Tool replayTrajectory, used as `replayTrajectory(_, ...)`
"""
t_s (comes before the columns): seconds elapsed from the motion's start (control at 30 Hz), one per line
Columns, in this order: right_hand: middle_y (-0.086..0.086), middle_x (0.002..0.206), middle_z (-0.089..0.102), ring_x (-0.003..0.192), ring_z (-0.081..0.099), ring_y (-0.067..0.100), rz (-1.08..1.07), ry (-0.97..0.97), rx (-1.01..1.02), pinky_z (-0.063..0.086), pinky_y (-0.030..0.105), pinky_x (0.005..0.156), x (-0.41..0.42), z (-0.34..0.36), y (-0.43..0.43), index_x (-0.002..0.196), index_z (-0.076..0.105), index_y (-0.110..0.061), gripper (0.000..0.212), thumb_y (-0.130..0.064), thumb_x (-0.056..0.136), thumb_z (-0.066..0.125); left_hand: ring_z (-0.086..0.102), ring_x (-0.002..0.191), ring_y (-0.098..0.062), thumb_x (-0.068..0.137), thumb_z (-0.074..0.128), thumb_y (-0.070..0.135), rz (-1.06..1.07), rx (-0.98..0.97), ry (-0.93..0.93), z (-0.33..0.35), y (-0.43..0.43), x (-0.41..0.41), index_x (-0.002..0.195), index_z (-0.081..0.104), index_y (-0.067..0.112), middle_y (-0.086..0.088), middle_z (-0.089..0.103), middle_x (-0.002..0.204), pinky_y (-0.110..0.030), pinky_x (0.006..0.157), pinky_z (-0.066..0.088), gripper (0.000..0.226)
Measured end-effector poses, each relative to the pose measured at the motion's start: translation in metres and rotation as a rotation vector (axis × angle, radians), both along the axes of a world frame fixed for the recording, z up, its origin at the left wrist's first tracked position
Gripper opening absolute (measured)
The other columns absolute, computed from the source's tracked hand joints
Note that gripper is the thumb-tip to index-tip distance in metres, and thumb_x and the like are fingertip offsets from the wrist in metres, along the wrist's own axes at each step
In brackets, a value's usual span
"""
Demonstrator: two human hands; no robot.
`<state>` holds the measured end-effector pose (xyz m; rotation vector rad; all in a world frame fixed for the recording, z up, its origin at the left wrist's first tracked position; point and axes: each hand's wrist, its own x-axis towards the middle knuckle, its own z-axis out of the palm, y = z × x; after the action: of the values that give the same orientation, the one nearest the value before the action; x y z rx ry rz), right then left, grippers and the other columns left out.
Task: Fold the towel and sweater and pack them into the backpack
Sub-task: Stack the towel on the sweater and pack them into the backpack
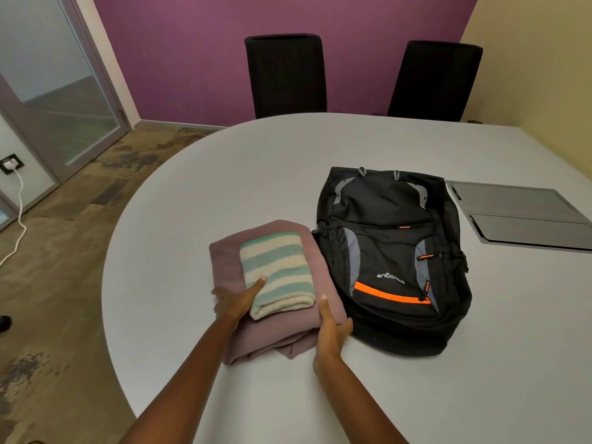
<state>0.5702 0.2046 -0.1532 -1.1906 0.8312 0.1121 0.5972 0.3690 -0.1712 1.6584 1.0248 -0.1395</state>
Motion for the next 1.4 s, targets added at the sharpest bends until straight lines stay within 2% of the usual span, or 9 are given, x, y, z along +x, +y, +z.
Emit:
replayTrajectory(0.13,0.011,0.143,0.037,0.125,0.043,0.029,-0.064,0.016,0.085,0.038,0.035,0.095,-0.005,0.013,0.001,0.146,0.019,-0.007,0.084,-0.026,0.081,0.070,0.026,0.139,-0.032,0.068,0.070,0.061,0.008,-0.026,-0.011,0.000,-0.004,-0.004,0.146,-0.014,0.006,-0.018,0.021,0.152,-0.042,0.113,0.028,0.128)
replayTrajectory(0.23,0.005,0.098,0.056,0.089,0.054,0.024,0.026,0.027,0.271,0.044,0.030,0.075,-0.014,0.026,-0.002,0.131,0.043,0.001,0.052,-0.026,0.089,0.059,0.026,0.139,-0.032,0.063,0.072,0.064,0.016,-0.051,-0.003,0.000,-0.007,-0.005,0.145,-0.018,0.007,-0.017,0.020,0.153,-0.042,0.114,0.027,0.135)
replayTrajectory(0.33,0.005,0.092,0.060,0.079,0.057,0.019,0.120,0.034,0.364,0.051,0.028,0.051,-0.020,0.028,0.004,0.125,0.049,-0.003,0.048,-0.032,0.088,0.058,0.026,0.139,-0.031,0.056,0.073,0.070,0.013,-0.050,0.018,0.003,-0.013,-0.007,0.146,-0.018,0.007,-0.017,0.021,0.153,-0.044,0.114,0.028,0.142)
replayTrajectory(0.47,0.012,0.108,0.063,0.096,0.060,0.028,0.193,0.066,0.367,0.054,0.045,0.080,-0.018,0.024,0.019,0.117,0.053,-0.010,0.049,-0.036,0.079,0.069,0.024,0.139,-0.034,0.066,0.069,0.065,-0.015,0.052,0.054,0.006,-0.021,-0.011,0.146,-0.015,0.005,-0.020,0.019,0.152,-0.043,0.112,0.027,0.130)
replayTrajectory(0.57,0.012,0.102,0.063,0.097,0.060,0.030,0.167,0.138,0.276,0.051,0.050,0.089,-0.011,0.027,0.029,0.095,0.055,-0.008,0.052,-0.040,0.064,0.081,0.027,0.137,-0.034,0.064,0.068,0.067,-0.038,0.087,0.070,0.006,-0.024,-0.012,0.146,-0.015,0.006,-0.022,0.022,0.150,-0.044,0.112,0.031,0.132)
replayTrajectory(0.8,0.017,0.110,0.058,0.095,0.059,0.034,-0.014,0.264,0.067,0.053,0.048,0.082,-0.002,0.029,0.048,0.117,0.048,0.000,0.095,-0.044,0.045,0.090,0.030,0.136,-0.034,0.066,0.067,0.066,-0.057,0.098,0.093,0.008,-0.026,-0.013,0.146,-0.013,0.005,-0.022,0.024,0.149,-0.044,0.111,0.032,0.128)
replayTrajectory(0.97,0.017,0.102,0.063,0.084,0.063,0.033,-0.056,0.234,0.095,0.054,0.042,0.071,0.003,0.027,0.050,0.110,0.055,-0.001,0.078,-0.035,0.049,0.090,0.032,0.135,-0.033,0.061,0.065,0.073,-0.074,0.055,0.118,0.009,-0.025,-0.010,0.147,-0.010,0.005,-0.021,0.025,0.148,-0.044,0.110,0.034,0.132)
replayTrajectory(1.13,0.017,0.094,0.066,0.077,0.064,0.031,-0.053,0.174,0.175,0.048,0.028,0.054,0.009,0.028,0.050,0.104,0.060,0.004,0.059,-0.020,0.057,0.086,0.041,0.128,-0.029,0.019,0.052,0.094,-0.084,-0.044,0.145,-0.016,-0.013,0.005,0.148,-0.004,0.009,-0.015,0.034,0.144,-0.043,0.106,0.040,0.164)
replayTrajectory(1.4,0.018,0.105,0.063,0.080,0.060,0.031,-0.022,0.172,0.079,0.045,0.033,0.063,0.010,0.042,0.047,0.113,0.055,0.001,0.064,-0.022,0.061,0.083,0.053,0.111,-0.025,0.012,0.053,0.095,-0.052,-0.089,0.158,-0.012,-0.019,0.004,0.146,0.006,0.011,-0.010,0.049,0.128,-0.037,0.096,0.047,0.165)
